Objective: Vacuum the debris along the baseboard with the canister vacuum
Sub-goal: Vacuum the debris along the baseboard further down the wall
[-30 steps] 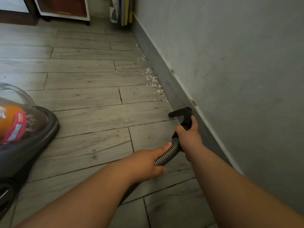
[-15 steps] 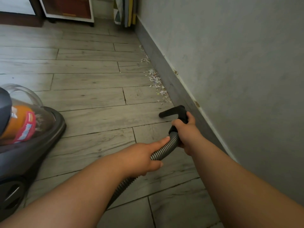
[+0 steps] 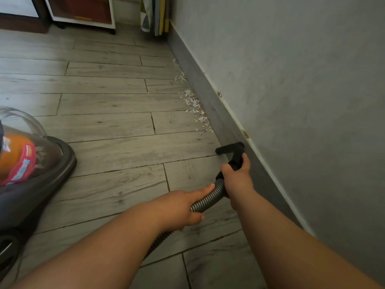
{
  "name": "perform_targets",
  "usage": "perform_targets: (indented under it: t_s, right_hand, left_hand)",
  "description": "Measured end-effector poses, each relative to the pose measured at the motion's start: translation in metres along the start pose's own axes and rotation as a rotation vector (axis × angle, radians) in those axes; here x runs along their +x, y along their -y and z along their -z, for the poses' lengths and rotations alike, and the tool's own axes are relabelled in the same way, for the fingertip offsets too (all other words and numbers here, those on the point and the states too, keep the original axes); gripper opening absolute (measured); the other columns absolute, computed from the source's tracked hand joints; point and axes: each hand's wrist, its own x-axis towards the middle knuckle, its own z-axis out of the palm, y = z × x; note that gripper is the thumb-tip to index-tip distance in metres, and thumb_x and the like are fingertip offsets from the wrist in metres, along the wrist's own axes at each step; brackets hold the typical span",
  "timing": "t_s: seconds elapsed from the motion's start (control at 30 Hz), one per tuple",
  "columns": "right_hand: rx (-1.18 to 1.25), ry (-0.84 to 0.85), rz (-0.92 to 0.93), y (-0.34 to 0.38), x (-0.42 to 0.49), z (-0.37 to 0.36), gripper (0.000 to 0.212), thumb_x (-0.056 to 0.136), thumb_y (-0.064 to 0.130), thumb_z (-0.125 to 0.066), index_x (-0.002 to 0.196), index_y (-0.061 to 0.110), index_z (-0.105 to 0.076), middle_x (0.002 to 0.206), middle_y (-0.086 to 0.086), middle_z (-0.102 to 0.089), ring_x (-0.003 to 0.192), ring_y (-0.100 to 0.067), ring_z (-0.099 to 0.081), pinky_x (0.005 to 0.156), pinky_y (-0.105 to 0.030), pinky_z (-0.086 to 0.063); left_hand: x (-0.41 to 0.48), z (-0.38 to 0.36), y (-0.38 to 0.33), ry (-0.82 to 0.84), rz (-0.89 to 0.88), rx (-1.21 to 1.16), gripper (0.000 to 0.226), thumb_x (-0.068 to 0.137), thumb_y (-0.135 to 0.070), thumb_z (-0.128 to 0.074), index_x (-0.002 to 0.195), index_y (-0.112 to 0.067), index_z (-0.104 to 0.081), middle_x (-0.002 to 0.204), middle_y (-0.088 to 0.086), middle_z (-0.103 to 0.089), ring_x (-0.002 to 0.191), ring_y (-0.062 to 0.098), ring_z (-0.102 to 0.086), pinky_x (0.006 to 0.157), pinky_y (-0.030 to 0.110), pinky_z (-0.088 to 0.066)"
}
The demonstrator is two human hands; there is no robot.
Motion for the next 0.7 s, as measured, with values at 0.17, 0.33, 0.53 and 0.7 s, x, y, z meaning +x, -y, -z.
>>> perform_targets:
  t_s: [0.17, 0.33, 0.53, 0.7]
  right_hand:
    - [-0.010, 0.006, 0.014, 0.005, 0.012, 0.002, 0.078, 0.094, 0.021, -0.052, 0.151, 0.047, -0.005, 0.111, -0.010, -0.052, 0.081, -0.028, -0.061, 0.077, -0.049, -0.058]
    - [0.007, 0.028, 0.032, 0.009, 0.027, 0.009, 0.078, 0.094, 0.020, -0.052, 0.151, 0.047, -0.007, 0.112, -0.006, -0.048, 0.077, -0.023, -0.057, 0.067, -0.041, -0.056]
    - [-0.016, 0.096, 0.089, 0.013, 0.049, 0.013, 0.079, 0.095, 0.019, -0.052, 0.153, 0.044, -0.005, 0.113, -0.004, -0.046, 0.075, -0.020, -0.056, 0.055, -0.031, -0.048]
    - [-0.004, 0.152, 0.102, 0.021, 0.064, 0.008, 0.082, 0.095, 0.018, -0.054, 0.153, 0.045, -0.002, 0.118, -0.004, -0.044, 0.074, -0.018, -0.055, 0.053, -0.030, -0.046]
  left_hand:
    - [0.012, 0.001, -0.002, -0.024, -0.011, -0.006, 0.076, 0.094, -0.043, -0.053, 0.136, -0.068, 0.005, 0.104, -0.003, -0.053, 0.079, 0.013, -0.065, 0.067, 0.019, -0.053]
    - [0.026, 0.003, -0.008, -0.023, -0.002, 0.006, 0.076, 0.094, -0.044, -0.053, 0.136, -0.068, 0.005, 0.096, -0.005, -0.054, 0.077, 0.013, -0.065, 0.064, 0.017, -0.051]
    - [0.044, 0.005, -0.013, -0.037, 0.021, 0.025, 0.078, 0.094, -0.042, -0.053, 0.137, -0.065, 0.008, 0.106, -0.002, -0.056, 0.074, 0.010, -0.063, 0.064, 0.015, -0.051]
    - [0.057, 0.012, -0.011, -0.024, 0.100, 0.040, 0.090, 0.093, -0.037, -0.056, 0.139, -0.058, 0.018, 0.112, 0.000, -0.056, 0.073, 0.009, -0.062, 0.071, 0.022, -0.055]
